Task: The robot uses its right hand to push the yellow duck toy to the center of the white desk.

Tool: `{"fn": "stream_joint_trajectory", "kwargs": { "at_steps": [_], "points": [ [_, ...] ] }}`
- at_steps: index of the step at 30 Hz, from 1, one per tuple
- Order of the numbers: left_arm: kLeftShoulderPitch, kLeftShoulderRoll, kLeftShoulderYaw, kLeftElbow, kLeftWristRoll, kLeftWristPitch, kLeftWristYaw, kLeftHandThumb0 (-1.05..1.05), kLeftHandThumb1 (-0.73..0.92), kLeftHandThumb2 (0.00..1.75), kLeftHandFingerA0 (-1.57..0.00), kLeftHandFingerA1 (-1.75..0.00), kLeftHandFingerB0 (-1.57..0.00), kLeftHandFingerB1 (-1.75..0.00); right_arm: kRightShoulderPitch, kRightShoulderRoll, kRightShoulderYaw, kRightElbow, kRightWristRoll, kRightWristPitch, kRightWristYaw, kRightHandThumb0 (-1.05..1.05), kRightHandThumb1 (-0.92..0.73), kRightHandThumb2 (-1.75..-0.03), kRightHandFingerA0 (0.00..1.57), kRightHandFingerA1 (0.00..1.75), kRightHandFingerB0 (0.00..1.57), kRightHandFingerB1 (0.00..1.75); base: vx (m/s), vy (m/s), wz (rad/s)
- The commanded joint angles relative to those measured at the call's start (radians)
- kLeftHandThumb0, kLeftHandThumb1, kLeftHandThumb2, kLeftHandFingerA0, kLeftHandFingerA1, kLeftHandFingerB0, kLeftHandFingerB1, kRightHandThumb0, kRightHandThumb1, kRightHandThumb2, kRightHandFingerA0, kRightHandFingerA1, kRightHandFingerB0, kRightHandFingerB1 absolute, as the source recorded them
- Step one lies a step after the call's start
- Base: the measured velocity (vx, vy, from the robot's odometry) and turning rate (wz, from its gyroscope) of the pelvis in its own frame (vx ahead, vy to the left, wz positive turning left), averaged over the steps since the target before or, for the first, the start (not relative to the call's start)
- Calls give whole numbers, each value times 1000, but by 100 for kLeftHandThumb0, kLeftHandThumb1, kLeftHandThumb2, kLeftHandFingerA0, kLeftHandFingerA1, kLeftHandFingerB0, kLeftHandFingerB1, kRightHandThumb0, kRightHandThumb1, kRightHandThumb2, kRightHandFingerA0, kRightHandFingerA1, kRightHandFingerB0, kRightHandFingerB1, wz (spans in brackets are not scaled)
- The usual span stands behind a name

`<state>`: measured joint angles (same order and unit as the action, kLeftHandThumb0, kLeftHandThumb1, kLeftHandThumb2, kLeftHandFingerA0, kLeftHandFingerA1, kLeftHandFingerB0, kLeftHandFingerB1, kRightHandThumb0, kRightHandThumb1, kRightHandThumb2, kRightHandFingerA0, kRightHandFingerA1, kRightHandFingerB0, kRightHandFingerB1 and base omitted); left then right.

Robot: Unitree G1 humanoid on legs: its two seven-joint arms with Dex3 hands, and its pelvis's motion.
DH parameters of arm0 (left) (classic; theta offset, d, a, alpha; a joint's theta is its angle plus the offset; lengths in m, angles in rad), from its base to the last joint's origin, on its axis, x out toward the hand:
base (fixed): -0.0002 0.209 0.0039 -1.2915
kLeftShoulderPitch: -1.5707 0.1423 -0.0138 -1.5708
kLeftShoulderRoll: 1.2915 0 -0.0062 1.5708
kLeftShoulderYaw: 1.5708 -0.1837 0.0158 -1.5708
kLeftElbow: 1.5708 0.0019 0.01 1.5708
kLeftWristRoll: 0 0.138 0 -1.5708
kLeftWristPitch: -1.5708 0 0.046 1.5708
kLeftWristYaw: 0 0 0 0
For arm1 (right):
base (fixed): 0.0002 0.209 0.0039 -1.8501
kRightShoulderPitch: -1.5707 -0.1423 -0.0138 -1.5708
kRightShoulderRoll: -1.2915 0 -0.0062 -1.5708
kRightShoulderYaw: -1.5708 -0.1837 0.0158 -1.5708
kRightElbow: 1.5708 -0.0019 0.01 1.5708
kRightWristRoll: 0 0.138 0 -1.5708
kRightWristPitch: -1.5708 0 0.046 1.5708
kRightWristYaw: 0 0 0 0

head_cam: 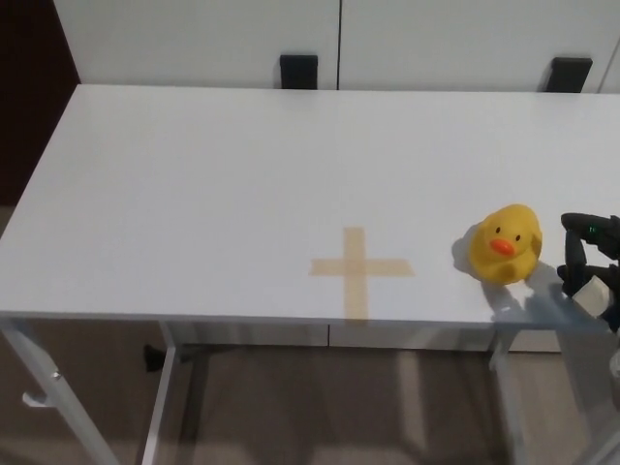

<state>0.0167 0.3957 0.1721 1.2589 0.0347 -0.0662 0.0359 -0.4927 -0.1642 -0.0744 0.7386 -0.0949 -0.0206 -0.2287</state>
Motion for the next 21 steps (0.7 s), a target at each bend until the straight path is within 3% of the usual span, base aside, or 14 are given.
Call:
{"fn": "stream_joint_trajectory", "kwargs": {
  "at_steps": [1,2,8,9,10,11,13,14,15,16,21],
  "points": [
    [-3,11,-12,0,13,-35,3,-17,63,78,-82,-83,-81,-93,-36,-12,37,16,-8,25,88,-79,-92,-73,45,52,33,41,0,0,0],
    [-6,9,-13,1,13,-33,4,-21,68,72,-82,-81,-81,-90,-39,-12,44,23,-9,26,99,-78,-92,-72,43,51,34,40,0,0,0],
    [-10,8,-30,3,23,-38,-1,-21,64,76,-83,-85,-80,-90,-75,-4,79,75,-11,39,159,-82,-92,-73,39,49,32,38,0,0,0],
    [-10,9,-36,3,27,-41,-3,-19,65,78,-81,-82,-78,-88,-82,0,82,79,-10,45,162,-87,-79,-86,36,53,29,43,0,0,0],
    [-10,11,-44,4,32,-44,-4,-19,65,78,-81,-82,-78,-88,-89,5,86,83,-9,51,166,-87,-79,-86,36,53,29,43,0,0,0],
    [-12,10,-45,3,32,-40,-2,-18,62,79,-79,-80,-78,-88,-95,6,95,85,-15,53,172,-82,-92,-75,37,51,33,40,0,0,0],
    [-15,9,-46,1,29,-35,2,-18,62,79,-79,-80,-78,-88,-102,5,105,88,-23,54,180,-82,-92,-75,37,51,33,40,0,0,0],
    [-20,7,-47,7,29,-38,1,-17,65,77,-83,-83,-82,-90,-121,17,114,98,-26,57,183,-92,-80,-89,36,56,30,46,0,0,0],
    [-21,7,-47,9,30,-39,1,-17,65,77,-83,-83,-82,-90,-126,20,116,102,-26,58,184,-92,-80,-89,36,56,30,46,0,0,0],
    [-22,6,-47,10,29,-38,0,-18,64,75,-84,-83,-83,-91,-135,28,122,106,-28,62,185,-86,-92,-75,38,53,35,42,0,0,0],
    [-21,8,-48,9,31,-39,-3,-18,62,78,-86,-85,-84,-92,-148,42,137,115,-34,70,188,-85,-92,-75,40,53,34,40,0,0,0]
  ]
}}
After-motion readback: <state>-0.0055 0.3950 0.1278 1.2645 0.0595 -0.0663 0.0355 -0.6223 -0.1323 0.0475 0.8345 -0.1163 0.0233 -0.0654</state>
